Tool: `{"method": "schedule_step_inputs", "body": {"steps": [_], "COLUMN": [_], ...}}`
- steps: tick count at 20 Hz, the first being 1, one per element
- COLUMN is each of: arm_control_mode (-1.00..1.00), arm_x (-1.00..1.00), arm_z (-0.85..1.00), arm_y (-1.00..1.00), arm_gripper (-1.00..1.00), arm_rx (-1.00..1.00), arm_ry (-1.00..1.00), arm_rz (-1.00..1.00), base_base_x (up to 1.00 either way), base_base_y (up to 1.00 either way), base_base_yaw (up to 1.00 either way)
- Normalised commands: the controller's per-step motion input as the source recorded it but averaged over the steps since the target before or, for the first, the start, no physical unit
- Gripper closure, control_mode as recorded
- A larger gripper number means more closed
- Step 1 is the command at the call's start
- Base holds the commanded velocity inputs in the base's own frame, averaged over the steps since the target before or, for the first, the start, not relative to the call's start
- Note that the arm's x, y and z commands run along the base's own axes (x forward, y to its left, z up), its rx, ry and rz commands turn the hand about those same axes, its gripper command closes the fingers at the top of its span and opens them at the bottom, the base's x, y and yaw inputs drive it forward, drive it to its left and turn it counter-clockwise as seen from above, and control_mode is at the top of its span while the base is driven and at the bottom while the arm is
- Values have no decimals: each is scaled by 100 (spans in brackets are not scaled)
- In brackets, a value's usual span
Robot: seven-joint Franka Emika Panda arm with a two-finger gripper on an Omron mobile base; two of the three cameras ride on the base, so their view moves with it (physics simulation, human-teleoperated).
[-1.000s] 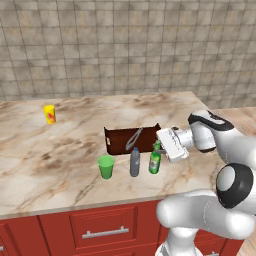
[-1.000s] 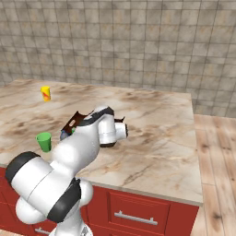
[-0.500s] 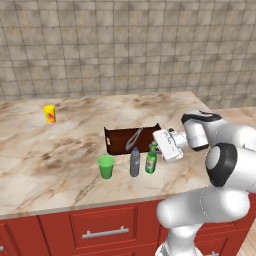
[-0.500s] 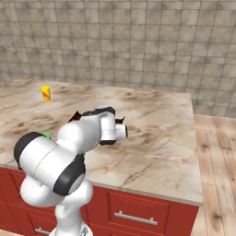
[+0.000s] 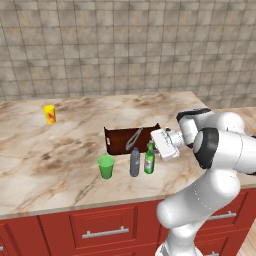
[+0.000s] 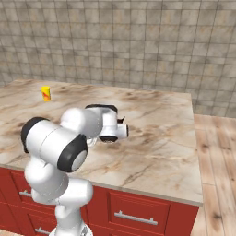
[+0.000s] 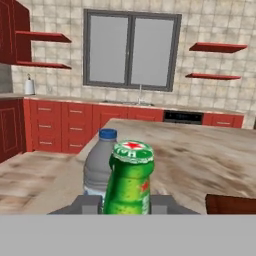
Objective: Place the drinks on the dining counter in a tight cluster.
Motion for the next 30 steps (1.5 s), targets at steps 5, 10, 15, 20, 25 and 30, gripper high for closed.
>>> {"method": "schedule_step_inputs", "body": {"steps": [5, 10, 15, 20, 25, 30], "arm_control_mode": [-100, -100, -100, -100, -100, -100], "arm_x": [9, -6, -24, -15, 0, -2], "arm_z": [-21, -21, -21, -13, 0, 0], "arm_y": [1, 2, 10, 5, -5, -9], "arm_gripper": [100, -100, -100, -100, -100, -100], "arm_rx": [0, 0, 0, 0, 0, 1], "arm_ry": [0, 0, 0, -1, 0, 0], "arm_rz": [0, 0, 0, 0, 0, 0], "base_base_x": [0, 0, 0, 0, 0, 0], "base_base_y": [0, 0, 0, 0, 0, 0], "base_base_yaw": [0, 0, 0, 0, 0, 0]}}
